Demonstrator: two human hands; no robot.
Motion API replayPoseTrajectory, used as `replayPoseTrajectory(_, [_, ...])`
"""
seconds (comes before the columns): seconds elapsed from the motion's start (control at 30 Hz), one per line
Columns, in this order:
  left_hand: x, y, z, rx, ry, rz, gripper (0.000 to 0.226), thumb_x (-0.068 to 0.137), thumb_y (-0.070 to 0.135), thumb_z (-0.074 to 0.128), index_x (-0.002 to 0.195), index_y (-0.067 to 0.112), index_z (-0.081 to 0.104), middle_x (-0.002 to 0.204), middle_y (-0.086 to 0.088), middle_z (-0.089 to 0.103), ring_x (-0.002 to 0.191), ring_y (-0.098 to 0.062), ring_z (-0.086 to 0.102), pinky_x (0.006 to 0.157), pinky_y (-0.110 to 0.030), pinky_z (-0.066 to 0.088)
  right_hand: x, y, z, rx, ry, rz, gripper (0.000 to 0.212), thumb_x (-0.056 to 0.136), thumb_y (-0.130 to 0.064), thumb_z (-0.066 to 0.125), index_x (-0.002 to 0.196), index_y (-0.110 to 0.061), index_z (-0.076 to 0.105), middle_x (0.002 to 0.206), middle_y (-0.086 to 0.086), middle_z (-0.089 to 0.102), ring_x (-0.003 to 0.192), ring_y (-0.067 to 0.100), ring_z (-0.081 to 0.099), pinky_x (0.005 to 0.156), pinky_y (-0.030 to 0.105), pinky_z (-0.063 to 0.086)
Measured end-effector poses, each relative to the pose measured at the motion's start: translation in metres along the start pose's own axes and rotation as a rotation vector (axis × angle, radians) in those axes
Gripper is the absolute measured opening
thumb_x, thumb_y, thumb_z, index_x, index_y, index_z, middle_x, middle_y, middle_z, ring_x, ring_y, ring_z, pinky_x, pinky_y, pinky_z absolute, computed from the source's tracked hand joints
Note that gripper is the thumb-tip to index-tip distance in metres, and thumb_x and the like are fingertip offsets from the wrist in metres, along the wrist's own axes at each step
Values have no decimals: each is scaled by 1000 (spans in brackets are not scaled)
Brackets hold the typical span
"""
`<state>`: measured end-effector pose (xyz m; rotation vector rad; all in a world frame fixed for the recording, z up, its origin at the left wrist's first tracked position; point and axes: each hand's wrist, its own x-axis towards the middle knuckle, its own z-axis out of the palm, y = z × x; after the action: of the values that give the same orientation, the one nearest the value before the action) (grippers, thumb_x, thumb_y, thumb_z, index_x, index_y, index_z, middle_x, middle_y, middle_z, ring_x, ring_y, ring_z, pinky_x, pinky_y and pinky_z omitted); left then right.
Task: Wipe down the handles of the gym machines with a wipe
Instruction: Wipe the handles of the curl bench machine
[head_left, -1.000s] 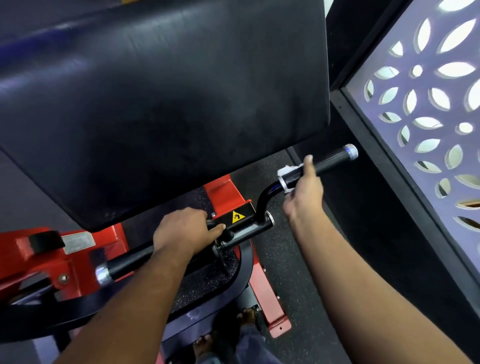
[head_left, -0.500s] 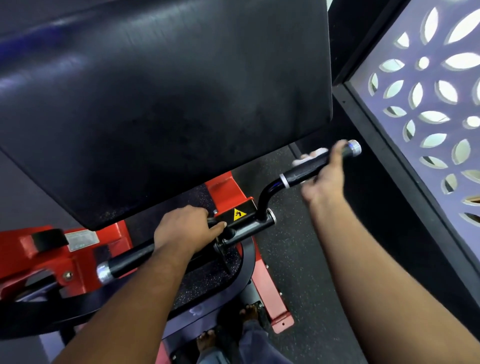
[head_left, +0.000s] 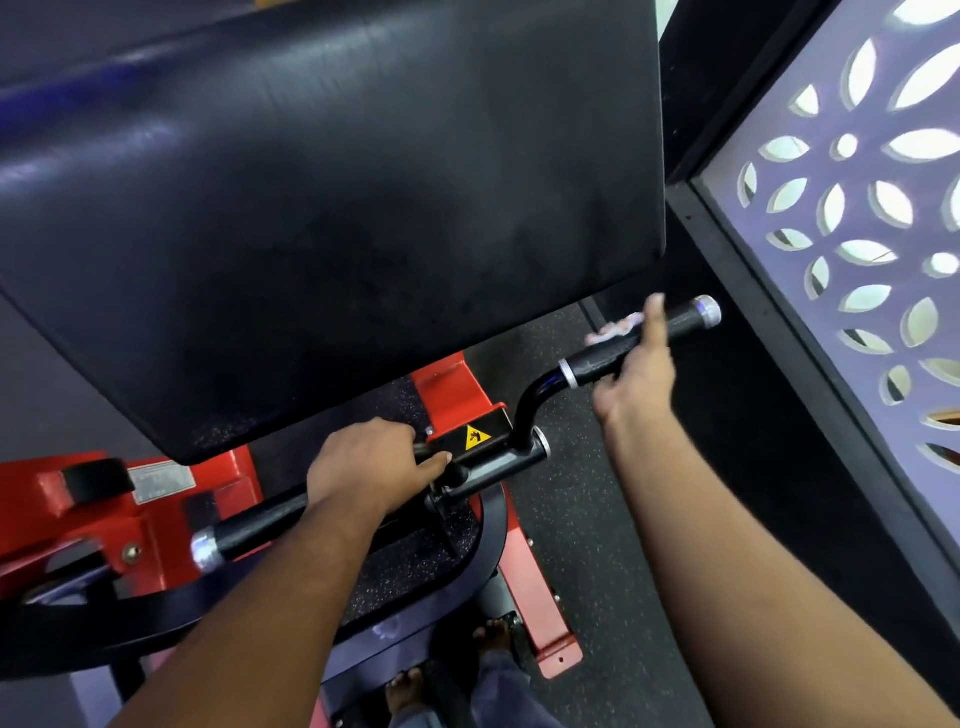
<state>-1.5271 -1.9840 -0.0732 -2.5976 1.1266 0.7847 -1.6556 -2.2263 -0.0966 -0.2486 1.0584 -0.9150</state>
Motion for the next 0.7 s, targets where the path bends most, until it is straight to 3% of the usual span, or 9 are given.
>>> replayPoseTrajectory(0.13, [-1, 0, 1, 9, 0, 4, 53, 90, 78, 46, 84, 29, 65, 76, 9, 56, 74, -19, 54, 63, -33, 43, -7, 4, 0, -67, -22, 89, 31, 85, -28, 80, 70, -18, 54, 63, -3, 49, 54, 14, 49, 59, 29, 47])
replayPoseTrajectory(0.27, [1, 0, 1, 1, -2, 1, 53, 89, 78, 46, 83, 29, 64, 76, 9, 58, 73, -18, 55, 63, -33, 44, 0, -27, 8, 1, 48, -137, 29, 94, -33, 71, 81, -15, 54, 68, 1, 56, 62, 16, 54, 60, 30, 51])
replayPoseTrajectory(0.33, [1, 0, 0, 7, -6, 0, 54, 90, 78, 45, 82, 29, 63, 76, 9, 58, 73, -18, 55, 63, -33, 44, -14, -6, 6, -321, 150, -267, 25, 100, -35, 60, 107, -11, 54, 91, 5, 66, 80, 19, 65, 81, 38, 58])
replayPoseTrajectory(0.37, [1, 1, 0, 12, -6, 2, 54, 90, 78, 45, 82, 29, 63, 76, 9, 58, 73, -18, 55, 63, -33, 44, -23, 9, 2, -499, 187, -324, 35, 102, -33, 56, 129, -12, 49, 116, 7, 65, 101, 20, 65, 98, 40, 53])
replayPoseTrajectory(0.43, [1, 0, 1, 20, -7, 0, 54, 90, 79, 45, 83, 29, 63, 77, 9, 57, 74, -19, 54, 64, -34, 43, -38, 36, -9, -811, 130, -419, 70, 103, -25, 51, 160, -13, 11, 162, 13, 26, 145, 22, 34, 119, 28, 30])
replayPoseTrajectory(0.5, [0, 0, 1, 24, -2, -2, 55, 89, 79, 45, 85, 28, 66, 77, 9, 57, 76, -20, 56, 64, -34, 44, -42, 44, -14, -1055, 39, -566, 85, 104, -24, 50, 158, -8, -14, 166, 16, -20, 154, 25, -5, 121, 18, 14])
replayPoseTrajectory(0.53, [0, 0, 1, 25, 2, -4, 55, 89, 79, 45, 86, 28, 67, 77, 8, 58, 77, -21, 57, 65, -34, 44, -38, 40, -17, -1176, 30, -663, 88, 104, -31, 50, 158, -6, -15, 163, 19, -27, 154, 30, -13, 124, 25, 12])
replayPoseTrajectory(0.63, [0, 0, 2, 11, 4, -9, 55, 89, 78, 45, 86, 28, 66, 76, 8, 56, 74, -21, 53, 65, -33, 44, -14, 12, -29, -1651, 146, -902, 95, 100, -66, 36, 160, -2, -1, 166, 24, -12, 153, 43, -10, 122, 64, 5])
replayPoseTrajectory(0.7, [0, -1, 3, 5, 10, -5, 54, 89, 78, 46, 85, 28, 65, 74, 9, 55, 73, -20, 53, 64, -34, 44, -4, -8, -40, -1914, 72, -965, 97, 94, -78, 30, 159, -7, 16, 168, 17, 1, 153, 43, -7, 118, 66, -5])
